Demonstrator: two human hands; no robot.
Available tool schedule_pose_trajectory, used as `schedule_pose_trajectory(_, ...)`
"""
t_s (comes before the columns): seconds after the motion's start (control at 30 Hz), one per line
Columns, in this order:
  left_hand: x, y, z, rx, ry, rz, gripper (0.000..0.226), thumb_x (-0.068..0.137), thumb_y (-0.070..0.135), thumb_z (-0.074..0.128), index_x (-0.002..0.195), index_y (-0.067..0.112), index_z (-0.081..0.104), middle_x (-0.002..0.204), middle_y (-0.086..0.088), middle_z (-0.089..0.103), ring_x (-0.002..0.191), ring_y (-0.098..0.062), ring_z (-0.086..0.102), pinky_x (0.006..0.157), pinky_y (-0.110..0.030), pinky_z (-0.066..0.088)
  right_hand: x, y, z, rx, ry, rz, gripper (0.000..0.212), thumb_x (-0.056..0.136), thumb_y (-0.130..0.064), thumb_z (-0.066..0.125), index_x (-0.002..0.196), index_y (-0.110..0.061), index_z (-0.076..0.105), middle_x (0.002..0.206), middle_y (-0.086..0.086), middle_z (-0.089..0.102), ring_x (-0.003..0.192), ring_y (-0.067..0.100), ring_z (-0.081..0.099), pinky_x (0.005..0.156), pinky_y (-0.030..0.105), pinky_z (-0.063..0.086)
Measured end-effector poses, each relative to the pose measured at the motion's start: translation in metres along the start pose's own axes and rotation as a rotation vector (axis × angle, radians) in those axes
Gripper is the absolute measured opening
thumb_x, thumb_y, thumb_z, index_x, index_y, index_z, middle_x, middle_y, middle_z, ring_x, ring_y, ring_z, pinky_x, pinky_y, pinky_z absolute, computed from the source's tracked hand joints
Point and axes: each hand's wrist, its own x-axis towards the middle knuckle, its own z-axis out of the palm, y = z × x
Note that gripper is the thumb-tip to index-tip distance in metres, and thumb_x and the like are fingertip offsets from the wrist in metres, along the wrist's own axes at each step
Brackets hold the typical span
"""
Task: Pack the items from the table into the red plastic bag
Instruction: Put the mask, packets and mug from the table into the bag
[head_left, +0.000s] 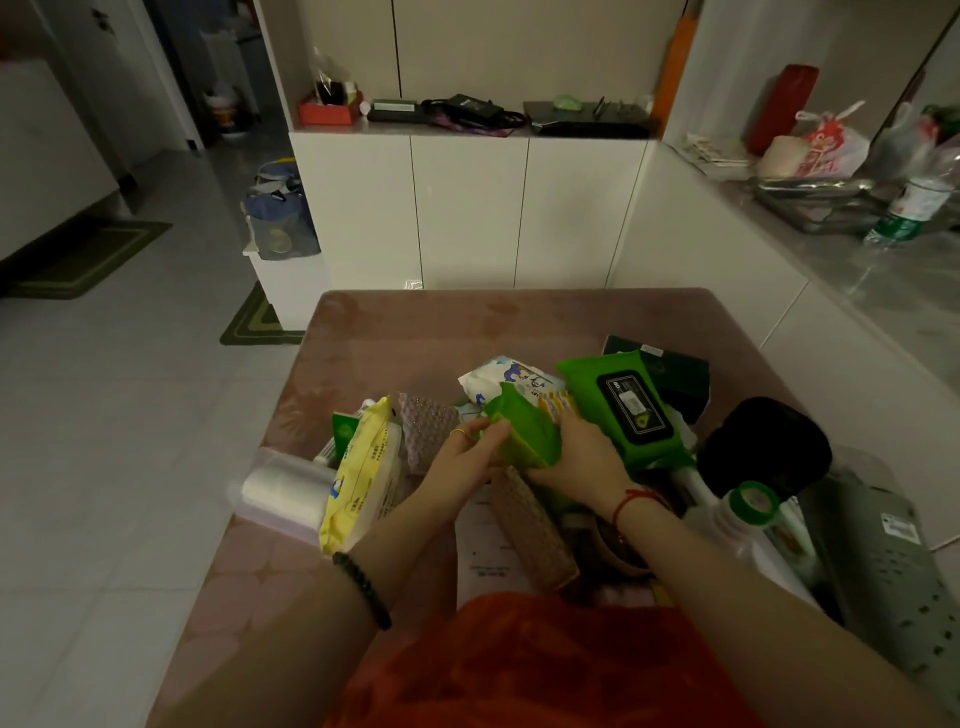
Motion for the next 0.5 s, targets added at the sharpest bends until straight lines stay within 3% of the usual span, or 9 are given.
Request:
schedule_pose_trajectory(0.1,0.0,-0.004,0.006,-0.094,0.069,0.024,0.06,0.086,0.034,0.058,0.136,0.011,0.035,0.128,-0.004,0.055,0.108,-0.017,0.057,0.073,-0.021,0.048,-0.012,-0.005,-0.008,-0.025,0.153,-0.075,0.056,0.07,-0.037,0.073,0.113,-0.01,0.049,0.116,0.008,0.056,0.106,0.025,0.057,0.08,0.033,0.047)
schedule_pose_trajectory(0.17,-0.008,0.001,0.012,-0.153,0.051,0.077,0.068,0.08,0.036,0.065,0.135,0.016,0.031,0.128,-0.002,0.054,0.109,-0.015,0.058,0.075,-0.021,0.05,-0.021,-0.015,-0.016,0.001,0.298,-0.125,0.05,0.071,-0.04,0.07,0.106,-0.01,0.05,0.109,0.007,0.055,0.1,0.025,0.056,0.07,0.034,0.045)
schedule_pose_trajectory(0.27,-0.021,0.019,0.025,-0.304,-0.016,0.14,0.096,0.059,0.043,0.074,0.139,0.032,0.023,0.129,-0.003,0.056,0.113,-0.021,0.059,0.09,-0.039,0.052,-0.039,-0.036,-0.029,-0.076,0.55,-0.286,0.041,0.068,-0.033,0.073,0.094,-0.011,0.05,0.096,0.006,0.056,0.088,0.025,0.057,0.051,0.031,0.042)
schedule_pose_trajectory(0.33,-0.023,0.03,0.03,-0.42,0.051,0.147,0.086,0.062,0.045,0.077,0.134,0.019,0.038,0.122,-0.007,0.062,0.108,-0.023,0.063,0.093,-0.047,0.051,-0.052,-0.047,-0.039,-0.185,0.604,-0.464,0.045,0.062,-0.03,0.074,0.096,-0.013,0.052,0.094,0.005,0.059,0.084,0.024,0.059,0.047,0.026,0.042)
schedule_pose_trajectory(0.4,-0.024,0.035,0.024,-0.538,0.079,0.068,0.049,0.079,0.04,0.065,0.118,0.011,0.056,0.107,-0.01,0.067,0.095,-0.022,0.065,0.085,-0.04,0.054,-0.057,-0.051,-0.049,-0.152,0.427,-0.653,0.033,0.071,-0.037,0.063,0.096,-0.015,0.058,0.096,0.002,0.06,0.084,0.019,0.059,0.054,0.026,0.044)
schedule_pose_trajectory(0.47,-0.023,0.03,0.013,-0.606,0.05,-0.012,0.033,0.088,0.033,0.053,0.113,0.011,0.059,0.097,-0.011,0.066,0.087,-0.023,0.063,0.075,-0.037,0.052,-0.056,-0.051,-0.061,0.048,0.231,-0.643,0.033,0.083,-0.041,0.046,0.09,-0.015,0.065,0.093,0.0,0.061,0.079,0.012,0.057,0.062,0.026,0.048)
schedule_pose_trajectory(0.5,-0.024,0.027,0.008,-0.64,0.058,-0.03,0.031,0.089,0.029,0.052,0.113,0.011,0.059,0.094,-0.011,0.068,0.088,-0.024,0.062,0.074,-0.038,0.051,-0.05,-0.046,-0.064,0.164,0.253,-0.549,0.031,0.086,-0.037,0.045,0.094,-0.014,0.066,0.096,0.002,0.062,0.082,0.012,0.057,0.069,0.027,0.049)
